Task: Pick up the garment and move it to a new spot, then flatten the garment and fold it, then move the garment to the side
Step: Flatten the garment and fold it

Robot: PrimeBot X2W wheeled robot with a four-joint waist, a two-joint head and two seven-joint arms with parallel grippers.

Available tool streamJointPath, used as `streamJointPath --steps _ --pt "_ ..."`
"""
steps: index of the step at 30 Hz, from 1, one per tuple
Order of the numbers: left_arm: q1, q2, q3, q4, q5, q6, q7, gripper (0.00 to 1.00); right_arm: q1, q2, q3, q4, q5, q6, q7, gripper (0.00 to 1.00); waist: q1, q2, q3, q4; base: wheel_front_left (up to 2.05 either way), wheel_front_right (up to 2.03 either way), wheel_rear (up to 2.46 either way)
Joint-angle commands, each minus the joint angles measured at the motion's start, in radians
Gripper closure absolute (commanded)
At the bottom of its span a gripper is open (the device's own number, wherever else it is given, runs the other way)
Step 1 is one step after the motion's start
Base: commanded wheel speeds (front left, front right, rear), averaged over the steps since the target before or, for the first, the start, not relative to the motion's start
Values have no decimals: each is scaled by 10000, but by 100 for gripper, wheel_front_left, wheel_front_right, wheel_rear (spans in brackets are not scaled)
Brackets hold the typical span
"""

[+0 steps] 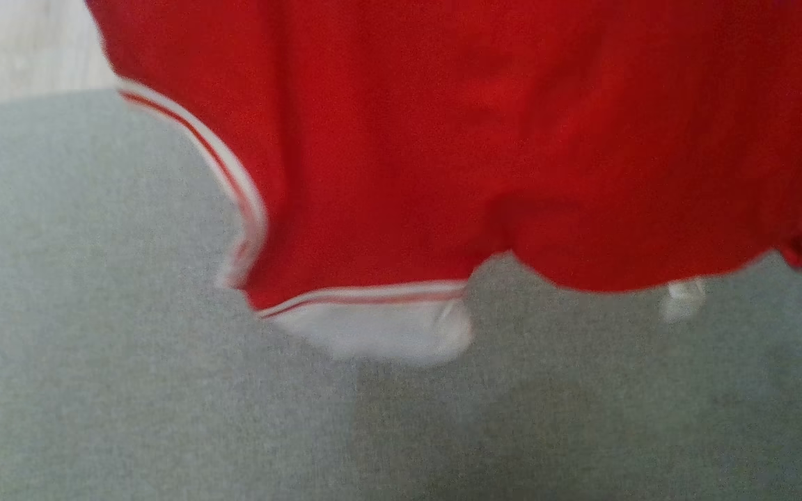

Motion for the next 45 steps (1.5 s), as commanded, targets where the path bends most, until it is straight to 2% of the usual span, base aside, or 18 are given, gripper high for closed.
streamJointPath --steps 1,3,6,14,17,20,24,31,32,42,45 --pt "-881 246 329 249 125 -115 23 100 -567 10 155 -21 98 -9 107 100 0 0 601 -17 0 0 0" --pt "-1388 87 202 899 279 -242 -79 100 -1030 143 412 359 77 -9 118 100 0 0 1100 17 0 0 0" --pt "-2216 -158 59 1765 665 -197 -393 100 -1787 329 637 955 -40 -9 -67 100 0 0 1864 86 0 0 0" --pt "-4634 -569 46 3541 1799 630 -1982 100 -3872 562 150 2377 -1068 -9 -1522 100 0 0 3339 313 0 0 0" --pt "-4895 -752 25 3810 1823 724 -2313 100 -4126 631 -107 2695 -1550 -9 -1941 100 0 0 3587 460 0 0 0" --pt "-4645 -816 -48 3911 1661 585 -2438 100 -4022 615 -119 2939 -1873 -9 -2108 100 0 0 3861 655 0 0 0" --pt "-3537 -903 -18 3728 1221 673 -2508 100 -3489 546 -56 3198 -2015 -9 -2189 100 0 0 4155 951 0 0 0" --pt "-151 -641 -104 2147 757 1474 -2562 100 -1754 668 -630 3117 -1906 -9 -2218 100 0 0 3974 1201 0 0 0" --pt "-151 -641 -104 2147 757 1474 -2562 100 -1754 668 -630 3117 -1906 -9 -2218 100 0 0 3974 1201 0 0 0" --pt "5708 863 -156 -1452 234 3038 -2520 100 2432 1135 -2266 1229 -1930 -9 -2220 100 0 0 2702 1039 0 0 0" --pt "7276 1138 -231 -2259 -52 3501 -2411 100 3737 1313 -2629 637 -2002 -9 -2220 100 0 0 2419 946 0 0 0"
